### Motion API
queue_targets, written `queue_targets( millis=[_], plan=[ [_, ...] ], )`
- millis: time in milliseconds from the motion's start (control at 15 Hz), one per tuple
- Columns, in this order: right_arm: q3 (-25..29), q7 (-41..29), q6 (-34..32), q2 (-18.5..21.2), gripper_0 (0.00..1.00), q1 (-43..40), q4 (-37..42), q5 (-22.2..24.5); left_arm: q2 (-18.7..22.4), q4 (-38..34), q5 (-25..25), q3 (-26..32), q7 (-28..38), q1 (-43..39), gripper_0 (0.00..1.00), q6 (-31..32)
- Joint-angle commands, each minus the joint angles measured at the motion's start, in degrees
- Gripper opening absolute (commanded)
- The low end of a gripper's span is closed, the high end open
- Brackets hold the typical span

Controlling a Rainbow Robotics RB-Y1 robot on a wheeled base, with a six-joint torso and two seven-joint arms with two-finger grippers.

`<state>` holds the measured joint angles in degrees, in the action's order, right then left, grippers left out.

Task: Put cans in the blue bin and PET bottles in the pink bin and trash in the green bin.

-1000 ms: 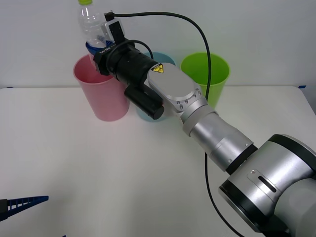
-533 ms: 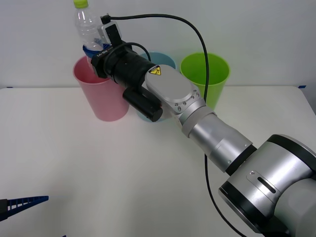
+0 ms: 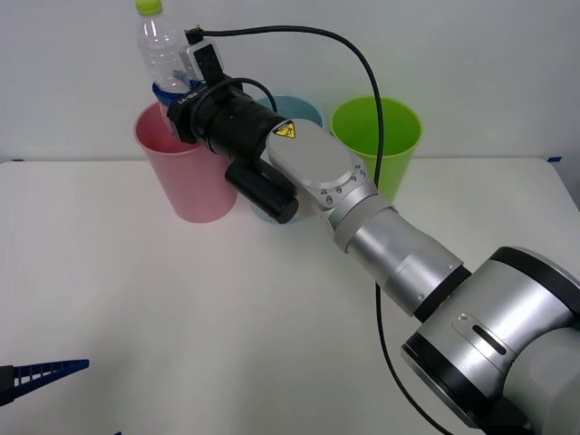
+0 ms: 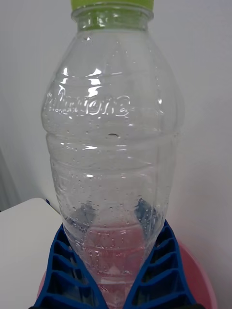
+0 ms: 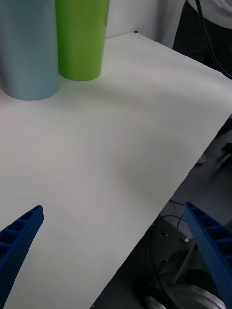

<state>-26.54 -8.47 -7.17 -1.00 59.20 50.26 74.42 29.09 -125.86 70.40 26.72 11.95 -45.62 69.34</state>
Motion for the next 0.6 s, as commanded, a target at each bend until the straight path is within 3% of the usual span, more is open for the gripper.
queue_targets(
  millis=[67, 600],
  plan=[
    [0.00, 0.12, 0.67, 0.00, 0.98, 0.04, 0.02, -0.16, 0.00, 0.00, 0.00, 0.00, 0.00, 0.00, 1.00, 0.00],
    [0.08, 0.12, 0.76, 0.00, 1.00, 0.39, 0.02, -0.24, 0.00, 0.00, 0.00, 0.00, 0.00, 0.00, 1.00, 0.00]
  ],
)
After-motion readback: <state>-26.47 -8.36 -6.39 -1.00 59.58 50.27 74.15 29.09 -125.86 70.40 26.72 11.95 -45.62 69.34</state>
